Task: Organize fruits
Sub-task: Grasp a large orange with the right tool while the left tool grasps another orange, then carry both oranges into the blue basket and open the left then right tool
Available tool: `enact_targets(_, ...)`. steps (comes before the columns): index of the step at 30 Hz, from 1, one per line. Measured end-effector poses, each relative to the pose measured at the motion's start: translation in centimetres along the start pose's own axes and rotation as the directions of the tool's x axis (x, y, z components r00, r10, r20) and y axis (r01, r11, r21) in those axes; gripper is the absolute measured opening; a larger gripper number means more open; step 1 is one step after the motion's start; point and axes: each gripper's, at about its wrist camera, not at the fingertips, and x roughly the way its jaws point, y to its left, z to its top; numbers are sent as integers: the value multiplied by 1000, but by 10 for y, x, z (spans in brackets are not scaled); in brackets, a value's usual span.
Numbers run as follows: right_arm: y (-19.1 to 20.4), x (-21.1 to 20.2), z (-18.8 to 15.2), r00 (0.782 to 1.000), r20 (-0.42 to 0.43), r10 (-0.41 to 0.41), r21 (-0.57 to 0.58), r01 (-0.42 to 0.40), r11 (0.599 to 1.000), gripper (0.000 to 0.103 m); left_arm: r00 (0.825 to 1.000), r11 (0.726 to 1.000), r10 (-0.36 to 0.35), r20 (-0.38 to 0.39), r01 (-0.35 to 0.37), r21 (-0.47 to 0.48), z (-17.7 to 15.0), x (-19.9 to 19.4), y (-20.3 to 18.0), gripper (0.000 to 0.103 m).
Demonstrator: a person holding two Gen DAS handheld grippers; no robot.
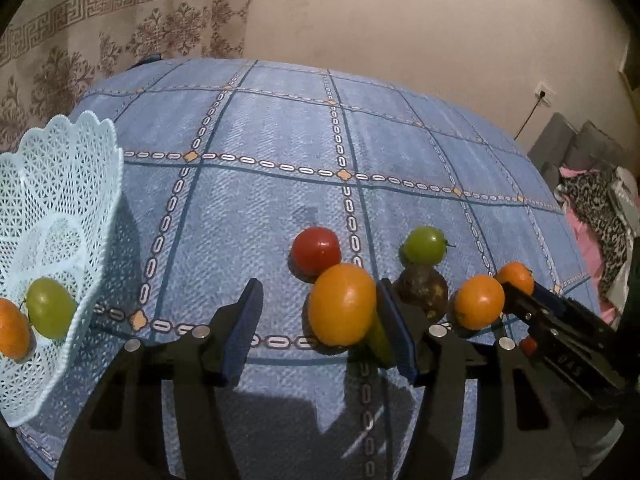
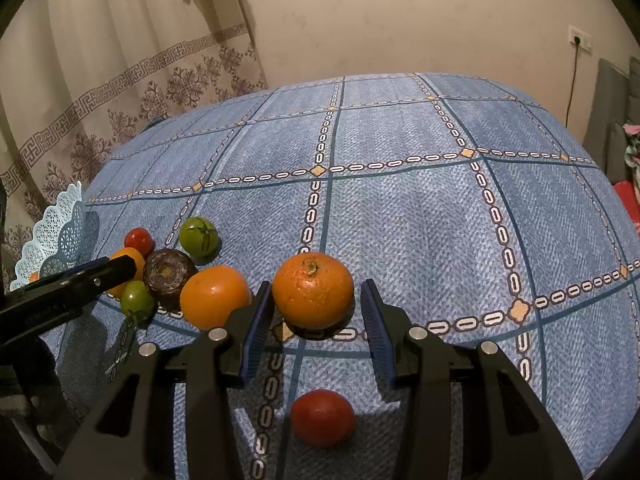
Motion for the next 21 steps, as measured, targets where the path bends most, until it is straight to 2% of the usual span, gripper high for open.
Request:
enact_targets(5, 0, 0, 0, 1000, 0, 0, 0, 0, 1000, 45, 1000, 999, 20, 7, -20, 39, 0, 6, -8, 60)
enact_targets(9, 0, 0, 0, 1000, 0, 0, 0, 0, 1000, 45, 1000, 999, 11, 6, -11, 37, 1, 7, -10, 54)
enact_targets(11, 0, 0, 0, 1000, 1, 0, -1, 0, 1000, 45, 1000, 999, -9, 6, 9, 37, 1, 7, -10, 42)
enact_targets(13, 1, 0, 0, 1000, 1, 0, -1, 0, 1000, 45, 999, 999, -33, 5, 33, 38, 1, 6, -12, 35)
enact_targets(16, 1, -1, 0, 1000, 6, 8, -4, -8, 1000, 40, 999, 998, -42, 8, 42, 43, -2, 3, -13, 34)
enact_targets(21, 1, -3, -1, 1000, 10, 7, 4, -7, 1000, 40, 999, 998, -49, 15, 49, 41, -3, -3, -14, 34)
